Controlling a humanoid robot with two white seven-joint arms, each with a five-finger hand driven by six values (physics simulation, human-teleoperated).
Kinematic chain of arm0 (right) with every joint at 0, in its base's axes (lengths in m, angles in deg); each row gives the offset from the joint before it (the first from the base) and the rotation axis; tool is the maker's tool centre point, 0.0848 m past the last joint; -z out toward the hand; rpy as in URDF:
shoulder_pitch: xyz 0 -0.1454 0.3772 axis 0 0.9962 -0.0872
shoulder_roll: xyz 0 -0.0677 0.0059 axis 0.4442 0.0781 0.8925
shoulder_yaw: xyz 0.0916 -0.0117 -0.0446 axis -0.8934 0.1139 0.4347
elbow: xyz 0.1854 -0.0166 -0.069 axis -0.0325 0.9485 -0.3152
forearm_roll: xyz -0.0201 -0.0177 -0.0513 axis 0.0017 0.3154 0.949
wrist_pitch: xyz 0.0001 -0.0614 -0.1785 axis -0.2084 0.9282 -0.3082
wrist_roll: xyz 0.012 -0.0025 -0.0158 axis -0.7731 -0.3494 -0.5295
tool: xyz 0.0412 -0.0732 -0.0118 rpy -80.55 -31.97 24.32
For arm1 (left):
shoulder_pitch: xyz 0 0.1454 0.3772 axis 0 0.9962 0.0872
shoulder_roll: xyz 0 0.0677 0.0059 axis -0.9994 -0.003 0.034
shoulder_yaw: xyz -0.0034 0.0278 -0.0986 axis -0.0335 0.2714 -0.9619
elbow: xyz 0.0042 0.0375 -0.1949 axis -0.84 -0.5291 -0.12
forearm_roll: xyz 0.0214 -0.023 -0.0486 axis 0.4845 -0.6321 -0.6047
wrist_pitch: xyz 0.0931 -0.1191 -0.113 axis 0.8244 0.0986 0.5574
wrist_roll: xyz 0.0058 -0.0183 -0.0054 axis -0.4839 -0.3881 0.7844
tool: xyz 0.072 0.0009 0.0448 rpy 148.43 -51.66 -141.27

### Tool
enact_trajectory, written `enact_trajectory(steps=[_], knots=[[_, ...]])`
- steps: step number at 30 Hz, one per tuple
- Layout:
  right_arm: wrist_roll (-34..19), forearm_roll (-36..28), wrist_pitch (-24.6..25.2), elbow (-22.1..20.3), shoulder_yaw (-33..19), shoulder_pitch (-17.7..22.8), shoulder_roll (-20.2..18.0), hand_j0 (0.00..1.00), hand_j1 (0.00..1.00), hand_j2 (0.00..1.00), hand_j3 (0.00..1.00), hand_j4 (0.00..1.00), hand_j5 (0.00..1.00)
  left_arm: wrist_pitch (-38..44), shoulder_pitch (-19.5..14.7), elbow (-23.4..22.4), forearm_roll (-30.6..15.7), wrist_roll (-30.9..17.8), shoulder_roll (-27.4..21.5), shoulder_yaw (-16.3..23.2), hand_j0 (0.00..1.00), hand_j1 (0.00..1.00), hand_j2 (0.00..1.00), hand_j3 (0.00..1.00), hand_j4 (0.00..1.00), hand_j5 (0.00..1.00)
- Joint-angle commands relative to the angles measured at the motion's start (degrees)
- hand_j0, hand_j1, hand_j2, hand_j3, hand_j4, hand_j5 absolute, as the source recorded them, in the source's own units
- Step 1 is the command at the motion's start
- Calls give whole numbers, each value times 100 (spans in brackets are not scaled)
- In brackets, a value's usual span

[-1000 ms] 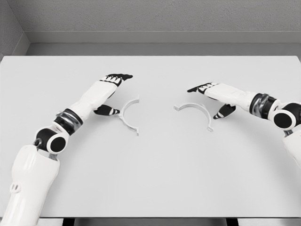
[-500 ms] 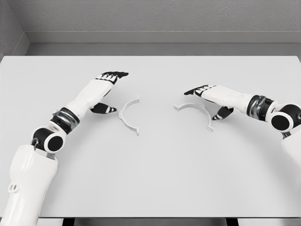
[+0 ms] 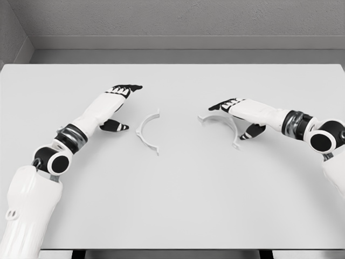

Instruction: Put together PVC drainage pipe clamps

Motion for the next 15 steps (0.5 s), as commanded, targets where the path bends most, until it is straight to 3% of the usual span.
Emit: enact_trajectory(steps=[1,15], knots=[[3,-29,6,-57,-1,17,-4,100,100,100,100,100,100,3,-9,-6,-25,7,-3,33,100,100,100,100,100,100],[3,-38,15,-224,-1,97,14,100,100,100,100,100,100,3,-9,-85,-25,7,6,60,100,100,100,100,100,100]])
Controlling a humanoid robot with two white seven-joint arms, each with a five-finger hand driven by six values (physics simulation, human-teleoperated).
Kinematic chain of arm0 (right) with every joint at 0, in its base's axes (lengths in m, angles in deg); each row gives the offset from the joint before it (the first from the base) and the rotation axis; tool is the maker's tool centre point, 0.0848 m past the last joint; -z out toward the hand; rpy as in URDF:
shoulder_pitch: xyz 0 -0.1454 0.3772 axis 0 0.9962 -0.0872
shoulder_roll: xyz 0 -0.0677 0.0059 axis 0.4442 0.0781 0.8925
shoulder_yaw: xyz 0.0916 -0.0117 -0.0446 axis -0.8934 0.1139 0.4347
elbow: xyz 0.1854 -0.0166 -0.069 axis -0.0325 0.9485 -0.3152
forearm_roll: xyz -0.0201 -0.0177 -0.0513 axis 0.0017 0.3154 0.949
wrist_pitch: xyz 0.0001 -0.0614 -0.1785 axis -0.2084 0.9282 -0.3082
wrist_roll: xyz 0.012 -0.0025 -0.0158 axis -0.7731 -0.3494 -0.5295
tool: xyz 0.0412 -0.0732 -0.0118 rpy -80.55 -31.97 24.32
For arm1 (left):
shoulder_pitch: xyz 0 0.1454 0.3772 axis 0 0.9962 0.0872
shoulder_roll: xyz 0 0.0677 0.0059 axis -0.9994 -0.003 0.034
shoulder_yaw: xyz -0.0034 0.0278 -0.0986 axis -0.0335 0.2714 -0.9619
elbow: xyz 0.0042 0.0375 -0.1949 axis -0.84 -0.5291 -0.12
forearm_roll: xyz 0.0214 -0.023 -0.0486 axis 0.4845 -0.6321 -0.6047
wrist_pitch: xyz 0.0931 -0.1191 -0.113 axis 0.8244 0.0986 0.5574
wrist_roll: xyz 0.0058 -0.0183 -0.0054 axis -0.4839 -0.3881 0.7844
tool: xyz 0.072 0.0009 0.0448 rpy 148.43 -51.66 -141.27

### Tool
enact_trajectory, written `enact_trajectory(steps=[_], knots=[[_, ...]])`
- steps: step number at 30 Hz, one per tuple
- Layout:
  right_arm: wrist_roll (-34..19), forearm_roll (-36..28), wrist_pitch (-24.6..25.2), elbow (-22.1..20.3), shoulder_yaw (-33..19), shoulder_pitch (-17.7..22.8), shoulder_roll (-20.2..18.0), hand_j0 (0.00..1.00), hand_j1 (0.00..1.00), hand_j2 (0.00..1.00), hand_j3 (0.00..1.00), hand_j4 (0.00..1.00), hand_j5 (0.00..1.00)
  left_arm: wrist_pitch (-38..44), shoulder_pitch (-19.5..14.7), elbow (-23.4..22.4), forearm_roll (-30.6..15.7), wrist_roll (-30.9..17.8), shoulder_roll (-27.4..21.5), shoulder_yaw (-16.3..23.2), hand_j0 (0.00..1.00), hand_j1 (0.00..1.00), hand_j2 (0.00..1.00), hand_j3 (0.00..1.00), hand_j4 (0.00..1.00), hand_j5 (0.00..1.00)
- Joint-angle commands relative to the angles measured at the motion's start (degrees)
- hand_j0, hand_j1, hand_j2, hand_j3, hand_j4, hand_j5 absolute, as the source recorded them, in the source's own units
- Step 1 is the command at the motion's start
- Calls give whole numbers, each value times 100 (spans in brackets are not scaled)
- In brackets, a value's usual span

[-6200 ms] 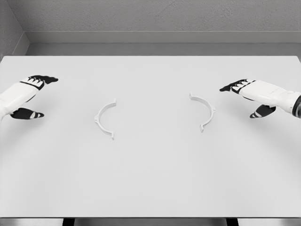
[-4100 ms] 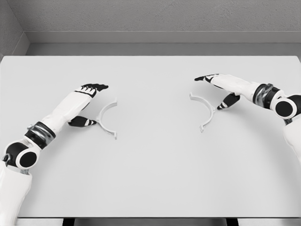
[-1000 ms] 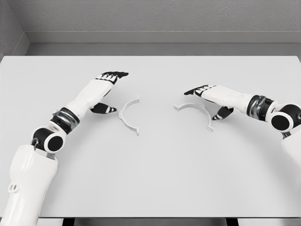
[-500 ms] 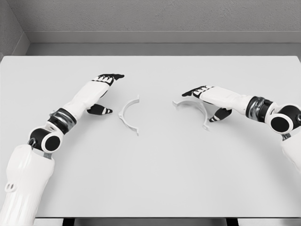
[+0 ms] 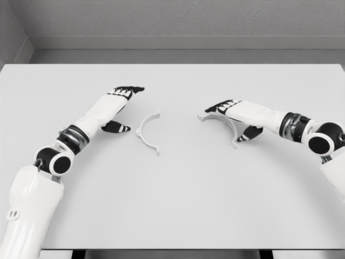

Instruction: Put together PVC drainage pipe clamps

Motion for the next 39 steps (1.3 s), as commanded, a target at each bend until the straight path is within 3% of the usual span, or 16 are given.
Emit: enact_trajectory(steps=[1,28,35,39], knots=[[2,-30,7,-13,-2,0,10,100,100,100,100,100,100,5,0,-35,-30,3,-1,0,100,100,100,100,100,100],[2,-38,16,-347,85,132,45,100,100,100,100,100,100,5,-26,-70,-30,3,26,9,100,100,100,100,100,100],[2,32,16,-110,-20,44,-236,100,100,100,100,100,100,5,-26,-52,-30,3,26,9,100,100,100,100,100,100],[2,50,16,277,-11,-255,-298,100,100,100,100,100,100,5,-18,-44,-30,3,26,9,100,100,100,100,100,100]])
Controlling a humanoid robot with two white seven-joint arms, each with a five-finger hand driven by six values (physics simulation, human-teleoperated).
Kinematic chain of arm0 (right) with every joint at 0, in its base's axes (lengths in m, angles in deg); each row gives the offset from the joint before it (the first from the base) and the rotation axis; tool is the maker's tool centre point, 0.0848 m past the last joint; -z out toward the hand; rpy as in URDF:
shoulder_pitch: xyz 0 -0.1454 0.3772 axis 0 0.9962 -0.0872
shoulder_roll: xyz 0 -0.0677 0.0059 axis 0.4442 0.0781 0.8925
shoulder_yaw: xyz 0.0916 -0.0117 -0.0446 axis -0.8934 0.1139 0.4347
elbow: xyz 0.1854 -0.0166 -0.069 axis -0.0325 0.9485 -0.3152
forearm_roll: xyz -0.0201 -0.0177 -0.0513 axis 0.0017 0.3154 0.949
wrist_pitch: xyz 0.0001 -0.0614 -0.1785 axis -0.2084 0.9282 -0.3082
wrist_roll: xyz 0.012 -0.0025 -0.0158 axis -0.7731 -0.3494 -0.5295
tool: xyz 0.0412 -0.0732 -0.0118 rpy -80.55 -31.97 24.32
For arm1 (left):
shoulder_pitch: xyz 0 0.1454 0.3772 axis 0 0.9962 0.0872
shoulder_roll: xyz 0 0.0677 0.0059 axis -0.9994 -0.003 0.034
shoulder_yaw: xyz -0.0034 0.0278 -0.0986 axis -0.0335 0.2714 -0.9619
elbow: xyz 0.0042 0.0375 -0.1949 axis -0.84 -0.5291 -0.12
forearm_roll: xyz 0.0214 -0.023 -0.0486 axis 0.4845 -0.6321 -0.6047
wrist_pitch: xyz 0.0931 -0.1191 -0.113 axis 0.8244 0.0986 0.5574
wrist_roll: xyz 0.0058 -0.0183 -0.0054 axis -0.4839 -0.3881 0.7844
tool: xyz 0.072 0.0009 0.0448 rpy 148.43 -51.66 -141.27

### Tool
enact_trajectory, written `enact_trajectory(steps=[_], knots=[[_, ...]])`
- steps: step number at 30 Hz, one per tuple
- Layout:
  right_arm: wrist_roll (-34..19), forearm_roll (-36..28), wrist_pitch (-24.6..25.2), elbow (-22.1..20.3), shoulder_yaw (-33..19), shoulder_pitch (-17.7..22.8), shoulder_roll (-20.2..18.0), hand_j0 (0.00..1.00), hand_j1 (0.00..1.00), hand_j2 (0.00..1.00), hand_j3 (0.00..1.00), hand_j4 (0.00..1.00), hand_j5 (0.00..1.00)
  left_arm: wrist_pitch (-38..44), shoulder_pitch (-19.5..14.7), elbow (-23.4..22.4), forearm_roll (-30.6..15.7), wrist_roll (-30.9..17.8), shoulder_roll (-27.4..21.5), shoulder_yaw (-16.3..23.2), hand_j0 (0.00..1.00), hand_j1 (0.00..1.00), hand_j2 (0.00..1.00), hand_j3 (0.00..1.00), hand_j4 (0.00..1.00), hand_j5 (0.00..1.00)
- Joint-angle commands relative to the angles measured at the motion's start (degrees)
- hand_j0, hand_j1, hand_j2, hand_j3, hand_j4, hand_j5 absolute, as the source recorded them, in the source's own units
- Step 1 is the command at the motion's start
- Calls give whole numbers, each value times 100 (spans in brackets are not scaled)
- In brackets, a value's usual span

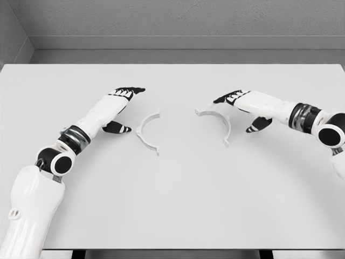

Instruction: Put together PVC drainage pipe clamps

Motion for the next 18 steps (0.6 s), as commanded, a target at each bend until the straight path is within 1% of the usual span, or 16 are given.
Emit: enact_trajectory(steps=[1,4,6,8,10,12,13,16,18], knots=[[1,-12,7,277,-3,-18,-11,100,100,100,100,100,100,5,0,14,-30,3,-1,-3,100,100,100,100,100,100],[1,-12,7,462,24,-159,33,100,100,100,100,100,100,5,0,15,-30,3,-1,-3,100,100,100,100,100,100],[1,-12,-10,532,76,-167,156,100,100,100,100,100,100,5,0,15,-30,3,-1,-3,100,100,100,100,100,100],[1,23,-19,734,94,-264,341,100,100,100,100,100,100,5,0,-3,-30,3,8,-3,100,100,100,100,100,100],[1,23,-19,796,94,-299,411,100,100,100,100,100,100,5,0,-12,-30,3,-1,-3,100,100,100,100,100,100],[1,225,-19,1051,129,-492,613,100,100,100,100,100,100,5,0,-21,-30,3,-1,-3,100,100,100,100,100,100],[1,243,-19,1139,138,-528,648,100,100,100,100,100,100,5,0,-21,-30,3,-1,-3,100,100,100,100,100,100],[1,252,-19,1165,138,-580,684,100,100,100,100,100,100,5,0,-21,-30,3,-1,-3,100,100,100,100,100,100],[1,252,-19,1279,138,-651,736,100,100,100,100,100,100,-4,0,-21,-30,3,-1,-3,100,100,100,100,100,100]])
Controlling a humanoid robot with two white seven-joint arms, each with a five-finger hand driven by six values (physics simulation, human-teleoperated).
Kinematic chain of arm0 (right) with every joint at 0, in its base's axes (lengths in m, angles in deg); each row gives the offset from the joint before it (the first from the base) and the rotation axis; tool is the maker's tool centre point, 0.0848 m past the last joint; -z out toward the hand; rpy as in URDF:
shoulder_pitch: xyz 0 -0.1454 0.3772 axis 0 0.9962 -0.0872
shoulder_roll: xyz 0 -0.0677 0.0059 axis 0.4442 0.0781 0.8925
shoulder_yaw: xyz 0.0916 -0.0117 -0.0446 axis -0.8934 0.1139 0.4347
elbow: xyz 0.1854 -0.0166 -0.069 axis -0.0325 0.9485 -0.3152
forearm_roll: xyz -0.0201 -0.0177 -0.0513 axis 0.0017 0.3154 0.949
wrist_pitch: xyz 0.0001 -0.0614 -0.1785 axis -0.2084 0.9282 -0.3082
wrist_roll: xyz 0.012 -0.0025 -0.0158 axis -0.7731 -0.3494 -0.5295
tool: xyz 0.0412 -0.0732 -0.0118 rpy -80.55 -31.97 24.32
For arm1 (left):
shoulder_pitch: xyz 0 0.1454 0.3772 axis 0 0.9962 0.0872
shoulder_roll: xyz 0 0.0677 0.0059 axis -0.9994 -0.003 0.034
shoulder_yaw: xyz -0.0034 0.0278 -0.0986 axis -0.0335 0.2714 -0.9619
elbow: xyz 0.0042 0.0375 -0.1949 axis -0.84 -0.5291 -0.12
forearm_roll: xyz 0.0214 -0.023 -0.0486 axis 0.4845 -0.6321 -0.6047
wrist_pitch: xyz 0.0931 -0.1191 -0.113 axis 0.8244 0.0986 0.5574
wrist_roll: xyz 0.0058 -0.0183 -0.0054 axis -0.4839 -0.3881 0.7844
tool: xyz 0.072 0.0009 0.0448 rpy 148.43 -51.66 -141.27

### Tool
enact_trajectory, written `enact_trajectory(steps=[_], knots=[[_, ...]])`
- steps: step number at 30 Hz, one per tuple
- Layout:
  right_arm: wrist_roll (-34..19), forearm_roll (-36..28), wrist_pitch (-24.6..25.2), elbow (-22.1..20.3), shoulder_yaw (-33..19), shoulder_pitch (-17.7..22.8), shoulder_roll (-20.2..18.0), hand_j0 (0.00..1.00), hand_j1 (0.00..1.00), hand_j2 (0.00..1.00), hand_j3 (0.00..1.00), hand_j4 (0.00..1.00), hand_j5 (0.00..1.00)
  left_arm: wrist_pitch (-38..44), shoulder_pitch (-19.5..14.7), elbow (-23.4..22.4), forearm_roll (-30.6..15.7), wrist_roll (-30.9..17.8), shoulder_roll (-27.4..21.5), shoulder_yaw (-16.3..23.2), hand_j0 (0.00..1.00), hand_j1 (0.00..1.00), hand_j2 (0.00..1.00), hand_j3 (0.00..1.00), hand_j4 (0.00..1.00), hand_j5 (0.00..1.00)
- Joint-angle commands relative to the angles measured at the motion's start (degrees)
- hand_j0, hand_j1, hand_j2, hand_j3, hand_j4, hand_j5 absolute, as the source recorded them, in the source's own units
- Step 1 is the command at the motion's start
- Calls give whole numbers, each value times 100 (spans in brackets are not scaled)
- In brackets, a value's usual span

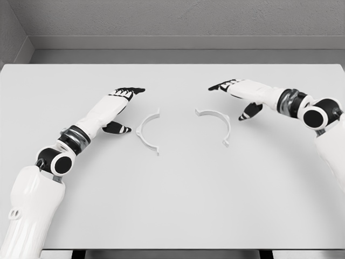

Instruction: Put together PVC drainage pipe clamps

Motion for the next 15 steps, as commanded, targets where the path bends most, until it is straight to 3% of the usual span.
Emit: enact_trajectory(steps=[1,15], knots=[[2,-7,10,108,1,-9,73,100,100,100,100,100,100,-1,0,1,-30,4,-1,-3,100,100,100,100,100,100],[2,64,10,73,159,0,258,100,100,100,100,100,100,-10,0,19,-30,4,8,6,100,100,100,100,100,100]])
